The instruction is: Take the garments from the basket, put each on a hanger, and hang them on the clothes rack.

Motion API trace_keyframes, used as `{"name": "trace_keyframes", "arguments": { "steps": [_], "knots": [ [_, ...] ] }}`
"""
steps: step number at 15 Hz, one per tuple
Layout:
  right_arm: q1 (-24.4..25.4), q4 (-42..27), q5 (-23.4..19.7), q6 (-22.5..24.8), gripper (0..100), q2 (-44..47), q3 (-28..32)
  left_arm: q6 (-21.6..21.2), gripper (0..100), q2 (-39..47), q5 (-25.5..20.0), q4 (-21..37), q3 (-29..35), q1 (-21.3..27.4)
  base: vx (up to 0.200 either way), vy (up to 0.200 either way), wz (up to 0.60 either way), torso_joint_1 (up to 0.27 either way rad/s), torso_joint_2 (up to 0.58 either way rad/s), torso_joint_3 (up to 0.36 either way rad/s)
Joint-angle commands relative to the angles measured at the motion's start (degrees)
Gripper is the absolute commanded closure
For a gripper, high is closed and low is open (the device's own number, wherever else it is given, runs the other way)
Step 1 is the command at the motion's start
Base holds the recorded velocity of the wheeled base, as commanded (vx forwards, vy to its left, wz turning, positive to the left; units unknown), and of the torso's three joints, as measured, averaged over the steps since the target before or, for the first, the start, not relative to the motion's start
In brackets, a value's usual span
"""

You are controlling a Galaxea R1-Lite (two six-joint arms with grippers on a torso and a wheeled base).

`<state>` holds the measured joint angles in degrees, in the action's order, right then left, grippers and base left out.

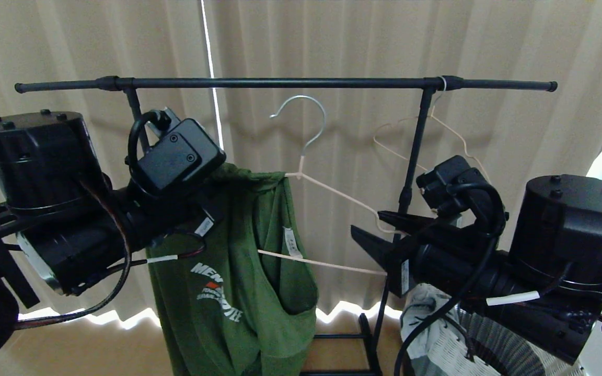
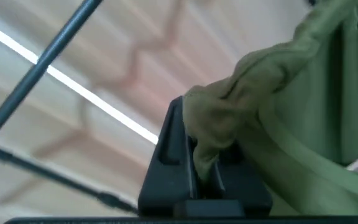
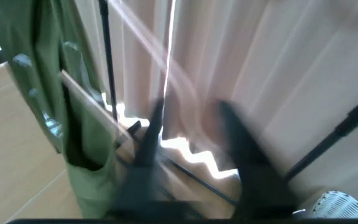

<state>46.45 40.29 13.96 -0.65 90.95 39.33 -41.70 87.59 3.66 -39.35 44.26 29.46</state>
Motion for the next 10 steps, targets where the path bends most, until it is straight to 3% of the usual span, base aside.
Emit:
{"name": "trace_keyframes", "arguments": {
  "steps": [1, 6, 8, 10],
  "knots": [
    [-1.1, 0.1, 0.0, -0.1, 0, 0.3, 0.1, 0.3, 100, 0.7, 3.6, -0.3, -1.0, -0.4, 0.000, 0.000, 0.00, 0.000, 0.00, 0.000],
    [-5.0, 0.4, 0.1, 1.4, 0, 0.5, -1.0, 6.9, 100, 0.6, 20.2, -0.3, -1.3, 0.1, 0.000, 0.000, 0.00, 0.000, 0.00, 0.000],
    [-5.0, 0.4, 0.0, 1.4, 0, 0.5, -1.5, 8.7, 100, 0.7, 21.4, -0.4, -1.1, 0.1, 0.000, 0.000, 0.00, 0.000, 0.00, 0.000],
    [-5.0, 0.5, -0.2, 1.2, 0, 1.2, -3.6, 17.0, 100, 0.6, 21.8, -0.3, 1.1, 1.5, 0.000, 0.000, 0.00, 0.000, 0.00, 0.000]
  ]
}}
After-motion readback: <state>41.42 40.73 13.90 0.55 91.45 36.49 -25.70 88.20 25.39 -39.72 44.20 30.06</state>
